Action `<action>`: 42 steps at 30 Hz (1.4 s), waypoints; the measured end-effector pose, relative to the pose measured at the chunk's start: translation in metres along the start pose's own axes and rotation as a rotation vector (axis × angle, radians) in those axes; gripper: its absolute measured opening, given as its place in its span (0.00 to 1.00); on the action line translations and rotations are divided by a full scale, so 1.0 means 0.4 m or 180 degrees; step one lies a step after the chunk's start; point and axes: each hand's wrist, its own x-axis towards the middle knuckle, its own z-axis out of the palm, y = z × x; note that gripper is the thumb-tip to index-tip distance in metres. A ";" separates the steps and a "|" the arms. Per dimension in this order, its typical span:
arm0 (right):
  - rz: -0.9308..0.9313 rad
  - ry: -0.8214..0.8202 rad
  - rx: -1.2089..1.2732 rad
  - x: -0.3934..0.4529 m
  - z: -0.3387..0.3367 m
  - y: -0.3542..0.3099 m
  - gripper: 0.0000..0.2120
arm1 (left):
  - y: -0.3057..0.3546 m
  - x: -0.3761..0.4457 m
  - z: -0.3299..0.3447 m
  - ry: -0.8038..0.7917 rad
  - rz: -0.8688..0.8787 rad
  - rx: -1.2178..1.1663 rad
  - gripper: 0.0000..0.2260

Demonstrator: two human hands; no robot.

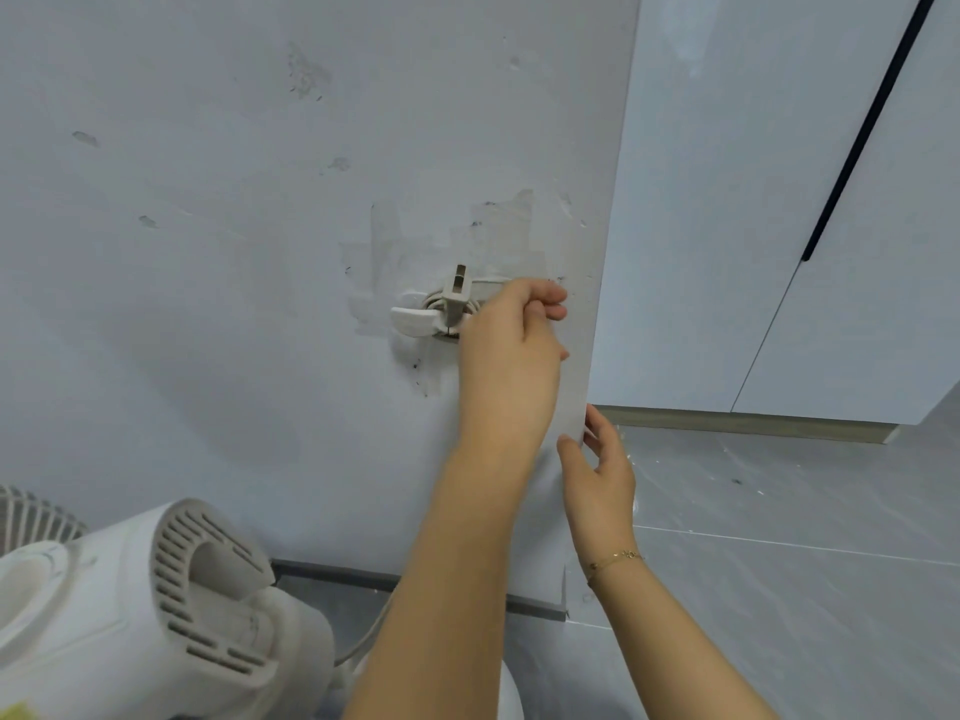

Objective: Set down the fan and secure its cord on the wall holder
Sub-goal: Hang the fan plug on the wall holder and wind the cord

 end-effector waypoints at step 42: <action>-0.0110 -0.0038 -0.0396 -0.012 0.014 0.012 0.26 | -0.133 0.031 -0.029 -0.0075 -0.1009 -0.0892 0.11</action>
